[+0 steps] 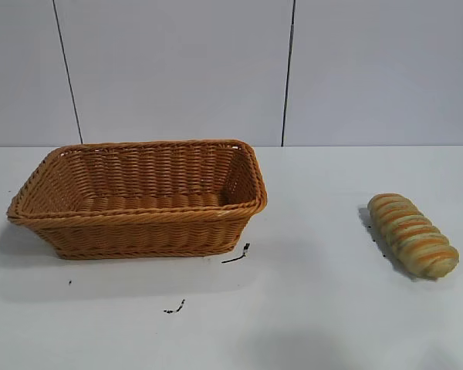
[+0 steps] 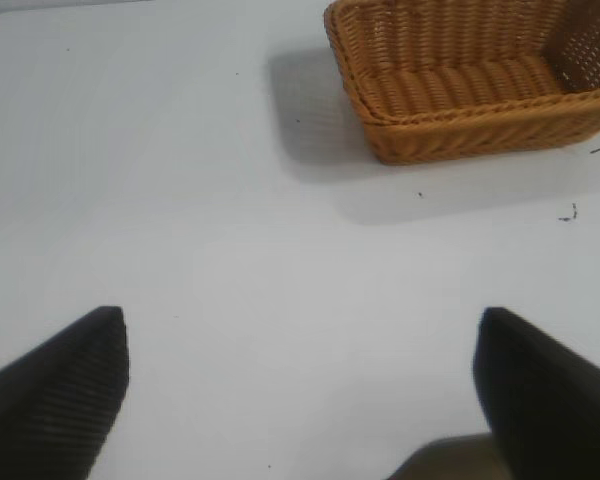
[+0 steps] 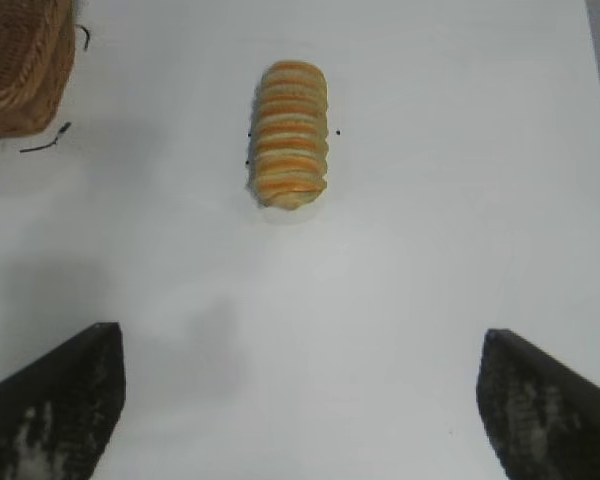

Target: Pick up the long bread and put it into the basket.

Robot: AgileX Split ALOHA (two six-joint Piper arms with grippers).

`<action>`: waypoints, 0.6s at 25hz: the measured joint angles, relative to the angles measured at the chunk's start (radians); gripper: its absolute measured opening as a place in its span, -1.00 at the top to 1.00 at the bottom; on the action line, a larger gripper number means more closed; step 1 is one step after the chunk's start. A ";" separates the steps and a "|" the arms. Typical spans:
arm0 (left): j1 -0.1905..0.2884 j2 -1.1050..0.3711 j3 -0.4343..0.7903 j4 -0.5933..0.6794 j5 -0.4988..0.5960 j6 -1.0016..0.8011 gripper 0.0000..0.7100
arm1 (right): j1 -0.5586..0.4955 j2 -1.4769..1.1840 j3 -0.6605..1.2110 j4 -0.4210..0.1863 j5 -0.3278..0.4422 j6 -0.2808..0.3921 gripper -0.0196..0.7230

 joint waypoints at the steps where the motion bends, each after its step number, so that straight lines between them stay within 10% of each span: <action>1: 0.000 0.000 0.000 0.000 0.000 0.000 -0.96 | 0.000 0.073 -0.031 -0.003 -0.010 0.000 -0.83; 15: 0.000 0.000 0.000 0.000 0.000 0.000 -0.96 | 0.052 0.724 -0.411 0.010 -0.095 -0.047 -0.83</action>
